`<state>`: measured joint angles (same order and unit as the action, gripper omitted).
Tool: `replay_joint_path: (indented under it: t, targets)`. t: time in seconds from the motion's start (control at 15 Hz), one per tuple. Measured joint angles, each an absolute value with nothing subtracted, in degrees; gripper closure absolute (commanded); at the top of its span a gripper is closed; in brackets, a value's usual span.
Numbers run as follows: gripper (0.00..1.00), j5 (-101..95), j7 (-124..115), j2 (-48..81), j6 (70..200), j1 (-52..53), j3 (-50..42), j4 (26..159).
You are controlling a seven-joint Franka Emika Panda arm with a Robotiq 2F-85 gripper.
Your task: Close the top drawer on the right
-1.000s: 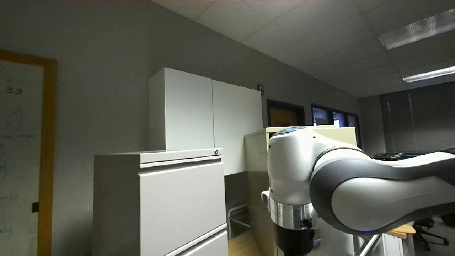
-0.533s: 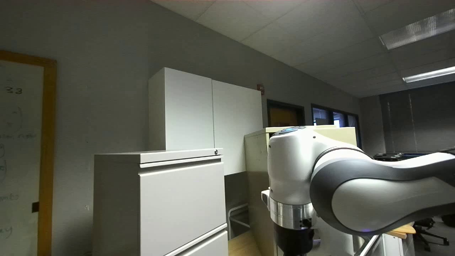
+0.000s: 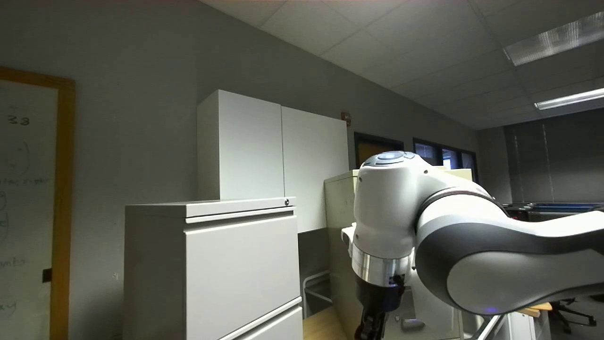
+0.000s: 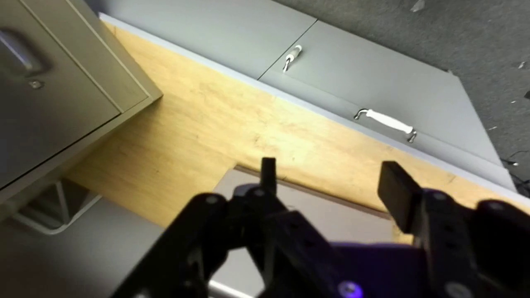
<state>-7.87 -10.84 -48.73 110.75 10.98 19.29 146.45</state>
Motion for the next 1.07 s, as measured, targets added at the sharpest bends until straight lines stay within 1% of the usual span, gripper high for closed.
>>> replay_joint_path:
  t: [0.07, 0.2, 0.27, 0.33, 0.67, 1.07]
  targets:
    - [0.73, -10.0, -11.8, -49.0, 111.6, 10.3, 19.6, 146.4]
    - [0.86, -14.0, -13.9, -49.8, 113.2, 8.4, 20.0, 146.3]
    - [0.95, -15.8, -15.0, -50.2, 113.8, 7.3, 20.0, 146.3]
    - [0.99, -17.4, -16.0, -50.7, 114.4, 6.1, 20.0, 146.3]
    - [1.00, -22.5, -20.0, -53.5, 115.1, 0.0, 19.2, 146.4]
    - [1.00, -24.3, -23.3, -56.2, 116.9, -6.3, 15.0, 147.0]
